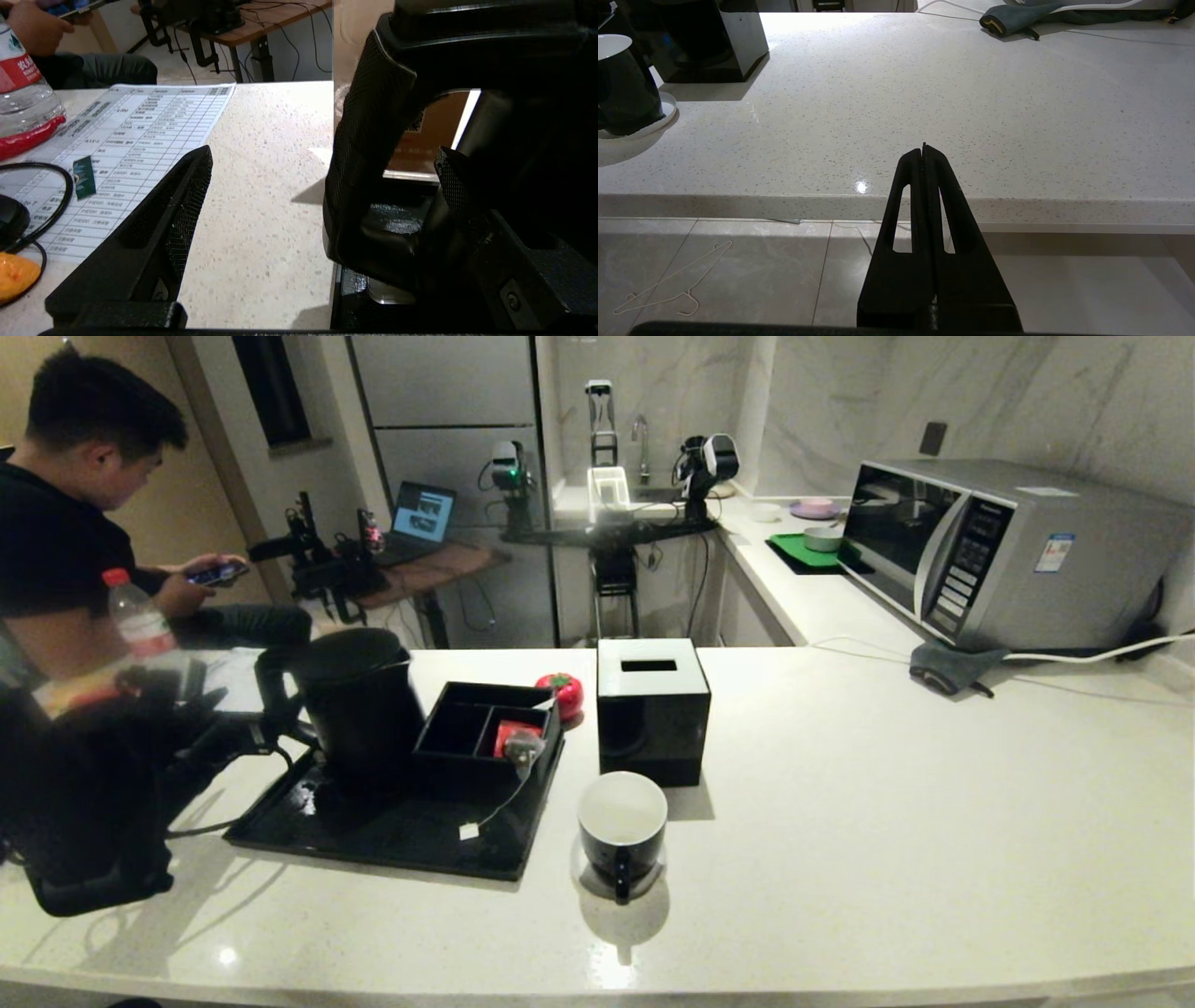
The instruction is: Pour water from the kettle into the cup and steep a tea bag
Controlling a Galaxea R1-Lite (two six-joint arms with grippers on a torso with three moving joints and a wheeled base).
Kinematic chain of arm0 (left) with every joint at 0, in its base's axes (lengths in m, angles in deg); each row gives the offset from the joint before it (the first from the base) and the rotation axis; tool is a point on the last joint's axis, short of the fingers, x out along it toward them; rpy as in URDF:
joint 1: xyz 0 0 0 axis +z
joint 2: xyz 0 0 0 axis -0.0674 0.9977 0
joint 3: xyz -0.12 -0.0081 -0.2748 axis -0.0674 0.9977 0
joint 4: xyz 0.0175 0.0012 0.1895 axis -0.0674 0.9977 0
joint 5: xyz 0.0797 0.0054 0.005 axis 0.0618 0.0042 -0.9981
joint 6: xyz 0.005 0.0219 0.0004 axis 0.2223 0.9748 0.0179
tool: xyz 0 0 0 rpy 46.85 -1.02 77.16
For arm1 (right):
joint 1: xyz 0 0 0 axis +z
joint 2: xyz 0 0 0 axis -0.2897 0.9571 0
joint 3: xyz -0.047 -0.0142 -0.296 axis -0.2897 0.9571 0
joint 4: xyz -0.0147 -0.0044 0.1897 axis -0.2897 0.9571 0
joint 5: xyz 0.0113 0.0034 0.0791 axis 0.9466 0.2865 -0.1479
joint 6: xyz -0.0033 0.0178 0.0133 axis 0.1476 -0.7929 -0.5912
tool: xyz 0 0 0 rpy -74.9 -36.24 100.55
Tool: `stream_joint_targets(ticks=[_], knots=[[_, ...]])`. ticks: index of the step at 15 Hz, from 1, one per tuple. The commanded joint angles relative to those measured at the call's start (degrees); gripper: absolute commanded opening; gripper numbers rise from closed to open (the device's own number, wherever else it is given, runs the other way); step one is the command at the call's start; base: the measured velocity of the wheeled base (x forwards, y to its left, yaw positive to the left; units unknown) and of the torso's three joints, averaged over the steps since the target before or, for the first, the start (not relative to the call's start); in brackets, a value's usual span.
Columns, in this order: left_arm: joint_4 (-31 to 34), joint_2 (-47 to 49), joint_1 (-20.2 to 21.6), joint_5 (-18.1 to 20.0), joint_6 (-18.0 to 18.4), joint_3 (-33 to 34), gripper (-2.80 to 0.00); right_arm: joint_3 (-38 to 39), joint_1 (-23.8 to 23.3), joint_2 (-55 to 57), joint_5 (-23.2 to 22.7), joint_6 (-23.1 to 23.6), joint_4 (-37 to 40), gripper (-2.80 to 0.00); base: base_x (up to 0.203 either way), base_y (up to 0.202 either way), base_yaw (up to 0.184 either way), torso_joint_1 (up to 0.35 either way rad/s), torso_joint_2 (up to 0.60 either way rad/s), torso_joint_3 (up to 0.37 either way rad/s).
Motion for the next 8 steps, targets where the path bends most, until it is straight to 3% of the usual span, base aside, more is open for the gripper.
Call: stream_joint_targets(ticks=[1, 8], knots=[[-2.74, 0.44, 0.20, 0.02, 0.00, -0.65, 0.00, 0.00, 0.02, 0.00, -0.01, 0.02, -0.01, -2.80, 0.000, 0.000, 0.000, 0.000, 0.00, 0.000], [-2.74, 1.59, 0.40, -0.34, 0.00, -3.99, 0.00, 0.00, 0.02, 0.00, -0.01, 0.02, -0.01, -2.80, 0.000, 0.000, 0.000, 0.000, 0.00, 0.000]])
